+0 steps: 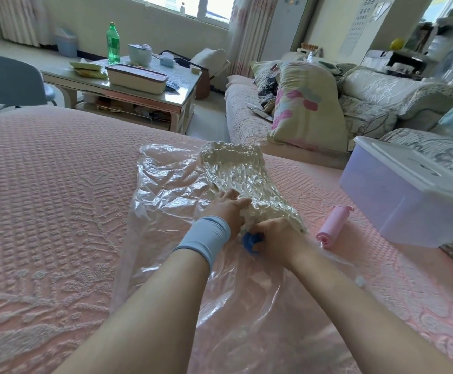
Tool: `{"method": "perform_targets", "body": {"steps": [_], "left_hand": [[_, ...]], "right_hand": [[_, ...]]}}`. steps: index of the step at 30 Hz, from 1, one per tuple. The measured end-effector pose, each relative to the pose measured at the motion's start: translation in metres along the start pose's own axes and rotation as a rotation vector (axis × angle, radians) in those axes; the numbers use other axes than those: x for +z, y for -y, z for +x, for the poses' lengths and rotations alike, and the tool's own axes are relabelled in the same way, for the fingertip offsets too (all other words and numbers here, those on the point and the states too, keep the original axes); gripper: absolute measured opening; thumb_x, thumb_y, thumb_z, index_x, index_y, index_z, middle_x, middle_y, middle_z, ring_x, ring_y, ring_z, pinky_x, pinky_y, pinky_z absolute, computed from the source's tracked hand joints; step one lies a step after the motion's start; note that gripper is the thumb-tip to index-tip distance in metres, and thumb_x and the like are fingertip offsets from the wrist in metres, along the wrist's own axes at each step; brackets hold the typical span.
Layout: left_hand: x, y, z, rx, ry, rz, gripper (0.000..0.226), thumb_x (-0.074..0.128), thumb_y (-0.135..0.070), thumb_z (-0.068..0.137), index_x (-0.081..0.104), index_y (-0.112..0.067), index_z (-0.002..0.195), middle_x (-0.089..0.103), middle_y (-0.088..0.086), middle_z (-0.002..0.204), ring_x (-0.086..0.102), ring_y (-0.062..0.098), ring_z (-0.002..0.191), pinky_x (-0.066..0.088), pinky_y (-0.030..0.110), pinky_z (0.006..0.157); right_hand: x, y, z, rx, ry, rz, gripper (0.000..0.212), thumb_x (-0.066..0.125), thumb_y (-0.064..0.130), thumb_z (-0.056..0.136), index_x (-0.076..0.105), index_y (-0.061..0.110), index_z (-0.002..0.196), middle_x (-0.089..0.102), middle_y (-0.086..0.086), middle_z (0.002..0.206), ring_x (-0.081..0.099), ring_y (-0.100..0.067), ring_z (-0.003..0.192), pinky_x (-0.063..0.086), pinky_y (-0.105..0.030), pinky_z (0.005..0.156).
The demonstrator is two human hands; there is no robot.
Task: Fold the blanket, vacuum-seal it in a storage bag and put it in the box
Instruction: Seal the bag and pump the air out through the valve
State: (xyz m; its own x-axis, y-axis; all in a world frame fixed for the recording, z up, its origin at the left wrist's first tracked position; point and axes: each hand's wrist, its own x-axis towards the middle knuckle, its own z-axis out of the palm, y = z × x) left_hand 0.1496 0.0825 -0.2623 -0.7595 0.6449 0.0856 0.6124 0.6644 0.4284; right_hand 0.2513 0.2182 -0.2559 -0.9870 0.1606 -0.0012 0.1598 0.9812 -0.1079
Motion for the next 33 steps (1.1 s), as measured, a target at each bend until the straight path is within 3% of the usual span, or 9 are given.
{"method": "perform_targets", "body": {"steps": [7,9,11,13,18,24,26,30,33], "left_hand": [[0.002,0.0,0.001,0.001,-0.016,-0.023,0.057,0.054,-0.024,0.093,0.036,-0.042,0.144,0.025,-0.004,0.152,0.02,0.021,0.141,0.033,0.043,0.113],[0.002,0.001,0.001,-0.003,-0.013,-0.018,0.057,0.053,-0.024,0.093,0.034,-0.043,0.144,0.025,-0.005,0.153,0.019,0.02,0.141,0.032,0.043,0.113],[0.003,0.002,0.0,-0.007,-0.013,-0.016,0.057,0.052,-0.025,0.094,0.034,-0.044,0.144,0.025,-0.005,0.153,0.019,0.02,0.142,0.032,0.043,0.113],[0.004,0.002,0.0,-0.008,-0.015,-0.009,0.056,0.053,-0.026,0.094,0.034,-0.043,0.144,0.025,-0.005,0.153,0.019,0.02,0.142,0.031,0.043,0.113],[0.005,0.0,0.001,-0.027,-0.003,0.018,0.058,0.051,-0.025,0.093,0.032,-0.047,0.143,0.023,-0.007,0.154,0.017,0.019,0.143,0.027,0.052,0.114],[0.005,0.003,0.002,-0.024,0.043,0.028,0.07,0.054,-0.016,0.088,0.027,-0.048,0.144,0.019,-0.006,0.155,0.015,0.02,0.144,0.023,0.054,0.115],[0.006,0.003,0.003,-0.032,0.05,0.041,0.07,0.054,-0.018,0.088,0.026,-0.049,0.144,0.018,-0.007,0.155,0.014,0.02,0.145,0.022,0.055,0.115],[0.007,0.002,0.001,-0.033,0.05,0.038,0.071,0.053,-0.02,0.088,0.022,-0.049,0.146,0.015,-0.008,0.158,0.011,0.018,0.146,0.022,0.054,0.115],[0.007,0.004,-0.001,-0.029,0.066,0.068,0.077,0.054,-0.02,0.087,0.016,-0.05,0.147,0.01,-0.01,0.159,0.009,0.016,0.146,0.02,0.055,0.116]], "right_hand": [[0.0,0.01,-0.002,0.075,-0.08,-0.342,0.071,0.039,0.079,0.086,0.07,0.017,0.1,0.071,-0.006,0.102,0.067,-0.026,0.098,0.049,-0.037,0.082],[-0.003,0.008,-0.003,0.016,-0.09,-0.26,0.057,0.05,0.073,0.085,0.066,0.02,0.101,0.069,-0.003,0.102,0.066,-0.024,0.096,0.05,-0.036,0.08],[-0.005,0.005,-0.004,-0.044,-0.036,-0.138,0.033,0.065,0.049,0.084,0.064,0.024,0.105,0.066,0.0,0.104,0.064,-0.023,0.099,0.051,-0.034,0.081],[-0.004,0.004,-0.005,-0.033,-0.004,-0.126,0.027,0.067,0.038,0.085,0.067,0.024,0.108,0.067,0.0,0.106,0.065,-0.023,0.101,0.053,-0.032,0.083],[-0.001,0.006,-0.002,0.069,-0.109,-0.419,0.066,0.035,0.075,0.091,0.07,0.019,0.096,0.071,-0.004,0.098,0.068,-0.024,0.094,0.046,-0.034,0.074],[-0.004,-0.001,-0.006,-0.089,-0.058,-0.221,0.027,0.061,0.043,0.087,0.067,0.032,0.111,0.066,0.007,0.108,0.064,-0.019,0.102,0.051,-0.03,0.083],[0.001,0.003,-0.006,-0.041,-0.066,-0.252,0.029,0.057,0.048,0.091,0.069,0.026,0.105,0.068,0.003,0.106,0.065,-0.019,0.102,0.049,-0.029,0.081],[0.008,0.006,-0.003,0.051,-0.16,-0.424,0.06,0.038,0.073,0.09,0.07,0.022,0.095,0.071,-0.002,0.098,0.068,-0.023,0.094,0.042,-0.033,0.073],[0.006,0.003,-0.004,-0.031,-0.182,-0.26,0.042,0.053,0.064,0.084,0.063,0.027,0.1,0.068,0.004,0.099,0.068,-0.022,0.093,0.05,-0.033,0.076]]}}
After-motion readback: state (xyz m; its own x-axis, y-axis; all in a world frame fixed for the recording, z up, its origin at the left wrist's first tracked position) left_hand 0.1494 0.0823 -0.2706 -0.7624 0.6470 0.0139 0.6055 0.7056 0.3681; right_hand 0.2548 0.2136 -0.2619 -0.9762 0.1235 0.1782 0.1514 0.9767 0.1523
